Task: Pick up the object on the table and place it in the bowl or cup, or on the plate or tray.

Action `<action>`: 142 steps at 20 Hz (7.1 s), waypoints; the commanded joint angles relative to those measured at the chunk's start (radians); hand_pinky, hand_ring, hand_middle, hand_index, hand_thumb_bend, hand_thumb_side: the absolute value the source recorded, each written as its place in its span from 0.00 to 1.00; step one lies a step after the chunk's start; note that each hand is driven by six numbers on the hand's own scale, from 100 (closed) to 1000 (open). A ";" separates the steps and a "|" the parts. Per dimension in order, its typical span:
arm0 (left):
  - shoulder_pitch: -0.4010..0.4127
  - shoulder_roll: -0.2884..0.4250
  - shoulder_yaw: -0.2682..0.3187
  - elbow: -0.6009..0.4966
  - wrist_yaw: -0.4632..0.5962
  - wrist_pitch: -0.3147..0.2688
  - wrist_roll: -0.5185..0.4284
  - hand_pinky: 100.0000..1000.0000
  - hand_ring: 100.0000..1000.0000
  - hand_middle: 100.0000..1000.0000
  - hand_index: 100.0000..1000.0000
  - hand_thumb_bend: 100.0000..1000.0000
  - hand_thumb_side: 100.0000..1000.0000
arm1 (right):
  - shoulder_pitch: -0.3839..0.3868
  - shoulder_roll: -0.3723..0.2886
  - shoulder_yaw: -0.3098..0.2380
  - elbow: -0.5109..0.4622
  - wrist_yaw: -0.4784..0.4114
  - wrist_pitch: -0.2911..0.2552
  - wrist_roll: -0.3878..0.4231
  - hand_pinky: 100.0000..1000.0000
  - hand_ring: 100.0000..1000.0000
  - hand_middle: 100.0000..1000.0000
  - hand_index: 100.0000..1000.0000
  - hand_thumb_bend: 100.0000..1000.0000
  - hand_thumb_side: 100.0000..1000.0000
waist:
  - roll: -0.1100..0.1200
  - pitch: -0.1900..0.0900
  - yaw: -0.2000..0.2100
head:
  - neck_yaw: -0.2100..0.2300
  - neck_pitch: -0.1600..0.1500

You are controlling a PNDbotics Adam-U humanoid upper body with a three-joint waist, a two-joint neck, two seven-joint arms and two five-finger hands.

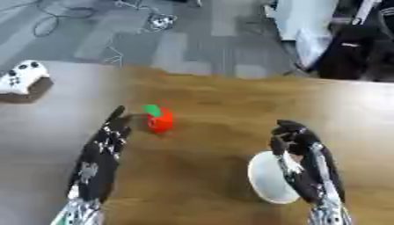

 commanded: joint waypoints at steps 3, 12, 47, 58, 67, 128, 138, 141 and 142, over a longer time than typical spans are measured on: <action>-0.007 0.005 0.009 -0.014 -0.012 -0.002 0.008 1.00 1.00 0.98 0.78 0.76 0.86 | -0.011 0.001 -0.006 -0.014 0.005 0.000 -0.002 0.18 0.46 0.56 0.76 0.42 0.56 | 0.003 -0.015 -0.001 | 0.008 0.021; -0.009 0.028 0.020 -0.021 -0.031 0.002 0.032 1.00 1.00 0.97 0.76 0.79 0.85 | -0.005 -0.002 -0.006 -0.015 0.004 0.001 -0.001 0.18 0.46 0.56 0.75 0.42 0.56 | 0.008 -0.018 0.000 | 0.008 0.003; -0.318 0.240 0.008 0.238 -0.507 0.131 0.005 1.00 1.00 0.97 0.79 0.86 0.69 | -0.041 -0.124 -0.027 -0.024 -0.077 -0.017 0.007 0.16 0.43 0.54 0.71 0.43 0.58 | 0.022 0.005 -0.075 | 0.105 0.002; -0.309 0.277 0.000 0.269 -0.690 0.159 -0.081 1.00 1.00 0.90 0.78 0.79 0.61 | -0.042 -0.146 -0.043 0.013 -0.071 -0.028 -0.005 0.15 0.42 0.54 0.71 0.43 0.57 | 0.019 0.007 -0.098 | 0.099 0.010; -0.316 0.349 0.004 0.335 -0.904 0.171 -0.128 1.00 0.95 0.84 0.80 0.81 0.62 | -0.023 -0.146 -0.033 0.009 -0.105 -0.021 0.011 0.14 0.41 0.53 0.70 0.42 0.55 | 0.018 0.011 -0.119 | 0.105 0.015; -0.575 0.454 -0.058 0.433 -1.074 0.047 -0.095 0.65 0.02 0.00 0.11 0.46 0.00 | -0.034 -0.161 -0.006 0.034 -0.143 -0.018 0.078 0.13 0.39 0.52 0.68 0.42 0.50 | 0.022 0.045 -0.180 | 0.152 0.017; -0.568 0.481 -0.102 0.177 -1.064 0.050 -0.177 0.69 0.00 0.00 0.12 0.44 0.00 | -0.034 -0.151 -0.017 0.042 -0.120 -0.026 0.066 0.13 0.40 0.52 0.68 0.42 0.52 | 0.013 0.027 -0.178 | 0.160 0.013; -0.589 0.485 -0.099 0.116 -1.050 0.053 -0.181 0.68 0.00 0.00 0.12 0.44 0.00 | -0.034 -0.152 -0.022 0.050 -0.112 -0.027 0.063 0.13 0.40 0.52 0.68 0.42 0.52 | 0.009 0.023 -0.180 | 0.163 0.013; -0.599 0.487 -0.097 0.086 -1.036 0.056 -0.183 0.65 0.00 0.00 0.12 0.45 0.00 | -0.033 -0.155 -0.027 0.058 -0.107 -0.027 0.060 0.12 0.39 0.52 0.68 0.43 0.52 | 0.008 0.021 -0.181 | 0.165 0.013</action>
